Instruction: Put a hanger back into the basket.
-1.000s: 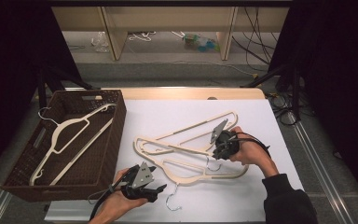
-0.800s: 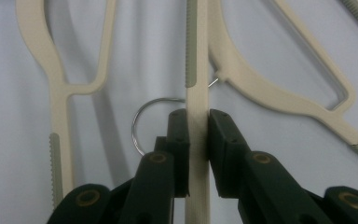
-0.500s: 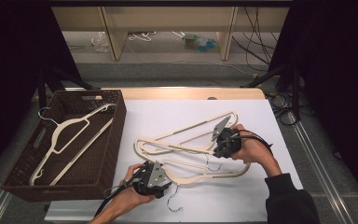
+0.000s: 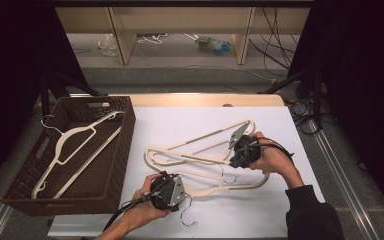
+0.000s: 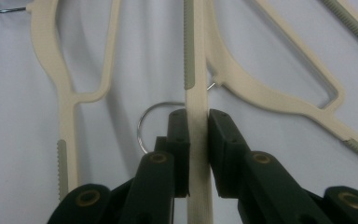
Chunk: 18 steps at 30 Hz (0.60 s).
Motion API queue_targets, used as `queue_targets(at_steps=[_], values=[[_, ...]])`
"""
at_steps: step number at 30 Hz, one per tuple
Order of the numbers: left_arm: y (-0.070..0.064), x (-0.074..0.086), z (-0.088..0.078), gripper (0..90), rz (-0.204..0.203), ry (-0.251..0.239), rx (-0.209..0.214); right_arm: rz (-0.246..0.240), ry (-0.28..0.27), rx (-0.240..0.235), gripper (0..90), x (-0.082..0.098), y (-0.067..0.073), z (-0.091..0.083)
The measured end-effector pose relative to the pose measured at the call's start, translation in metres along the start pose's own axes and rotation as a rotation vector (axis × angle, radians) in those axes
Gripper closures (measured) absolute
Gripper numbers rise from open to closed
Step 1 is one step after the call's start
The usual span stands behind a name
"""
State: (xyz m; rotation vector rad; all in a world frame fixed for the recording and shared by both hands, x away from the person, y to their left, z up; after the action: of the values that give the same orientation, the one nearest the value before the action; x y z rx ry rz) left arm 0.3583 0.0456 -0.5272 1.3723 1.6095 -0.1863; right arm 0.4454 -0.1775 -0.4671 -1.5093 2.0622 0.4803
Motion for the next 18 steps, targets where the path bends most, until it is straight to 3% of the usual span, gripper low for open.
queue_targets(at_steps=[6, 11, 14, 18], values=[[-0.001, -0.004, 0.002, 31.6, 0.080, 0.003, -0.016, 0.012, -0.014, -0.008, 79.4, 0.001, -0.002, -0.002], [-0.002, -0.006, 0.003, 31.2, 0.105, -0.009, -0.018, 0.020, -0.022, -0.025, 79.4, 0.003, -0.004, 0.000], [0.001, -0.010, -0.001, 31.8, 0.123, -0.037, -0.030, 0.027, -0.028, -0.030, 79.3, 0.005, -0.005, -0.002], [0.003, -0.014, -0.006, 32.9, 0.157, -0.086, -0.010, 0.034, -0.033, -0.032, 79.2, 0.008, -0.006, -0.002]])
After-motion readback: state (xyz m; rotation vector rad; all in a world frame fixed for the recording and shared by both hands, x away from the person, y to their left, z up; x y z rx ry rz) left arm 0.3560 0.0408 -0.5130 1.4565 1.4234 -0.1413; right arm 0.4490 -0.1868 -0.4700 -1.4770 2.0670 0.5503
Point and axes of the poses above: each handheld gripper's, and its own axes: z roughly forward along the jaws, x roughly out of its underside, y roughly to its left, the point moved 6 cm from there along z, roughly forward along the jaws, and after that the axes turned 15 degrees about -y, right-handed, at the moved point
